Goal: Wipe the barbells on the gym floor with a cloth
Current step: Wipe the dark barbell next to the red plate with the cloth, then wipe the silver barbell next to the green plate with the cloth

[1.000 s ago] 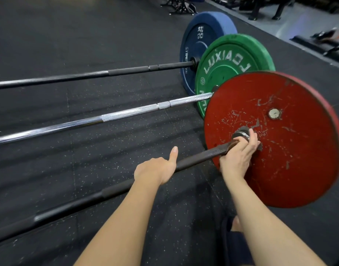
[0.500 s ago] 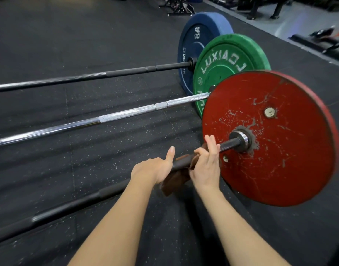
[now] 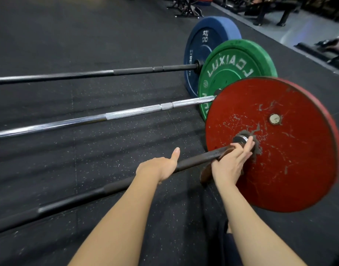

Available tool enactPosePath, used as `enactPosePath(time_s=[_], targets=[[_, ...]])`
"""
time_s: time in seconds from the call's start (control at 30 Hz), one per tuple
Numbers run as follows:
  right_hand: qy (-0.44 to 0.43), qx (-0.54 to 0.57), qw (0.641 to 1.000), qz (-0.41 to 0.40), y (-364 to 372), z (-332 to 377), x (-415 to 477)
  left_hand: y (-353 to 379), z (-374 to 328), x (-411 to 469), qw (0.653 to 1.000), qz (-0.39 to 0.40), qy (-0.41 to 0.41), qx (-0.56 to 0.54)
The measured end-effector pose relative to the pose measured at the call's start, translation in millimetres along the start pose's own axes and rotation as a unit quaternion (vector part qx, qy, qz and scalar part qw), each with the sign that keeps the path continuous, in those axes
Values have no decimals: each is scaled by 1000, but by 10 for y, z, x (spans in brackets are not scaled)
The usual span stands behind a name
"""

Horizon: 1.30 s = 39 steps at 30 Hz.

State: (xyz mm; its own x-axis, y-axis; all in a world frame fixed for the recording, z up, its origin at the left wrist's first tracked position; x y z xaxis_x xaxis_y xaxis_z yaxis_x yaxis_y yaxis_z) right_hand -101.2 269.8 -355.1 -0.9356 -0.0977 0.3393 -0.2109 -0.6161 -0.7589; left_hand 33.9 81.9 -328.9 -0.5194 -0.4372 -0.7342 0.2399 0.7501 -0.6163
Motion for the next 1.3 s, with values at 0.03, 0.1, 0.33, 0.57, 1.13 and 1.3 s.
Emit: enactPosePath(time_s=[0.03,0.1,0.33,0.57,1.13,1.3], targets=[[14,22,1000,1,1,41,-85,-8,-4,-27,1000,1,2,-4],[-3,63,998,-3,-14,176,-308,-20,2,-72,1000,4,1,-16],[-93,154,984,-2,-294,637,-436,-63,32,-267,999,7,22,-39],[-252,-12,963,97,-692,1148,549,-20,45,-234,998,20,30,-43],[-265,-278,847,368,-1090,1000,972,-93,-653,-205,976,-101,168,-99],[-330,-222,835,381,-782,1021,887,133,-726,6,987,-103,123,11]])
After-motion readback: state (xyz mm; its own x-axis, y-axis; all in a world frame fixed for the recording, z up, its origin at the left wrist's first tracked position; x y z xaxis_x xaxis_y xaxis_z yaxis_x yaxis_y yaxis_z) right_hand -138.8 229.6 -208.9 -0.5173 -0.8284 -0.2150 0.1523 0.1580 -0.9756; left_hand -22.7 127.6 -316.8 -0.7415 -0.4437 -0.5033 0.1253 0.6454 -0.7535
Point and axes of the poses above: each hand's wrist, its own x-axis towards the middle knuckle, its own y-axis out of the palm, z = x × y, the point moved 4 cm from there along x, towards the middle knuckle, and after that the axes turned 7 degrees about -y, right-handed, at the moved point
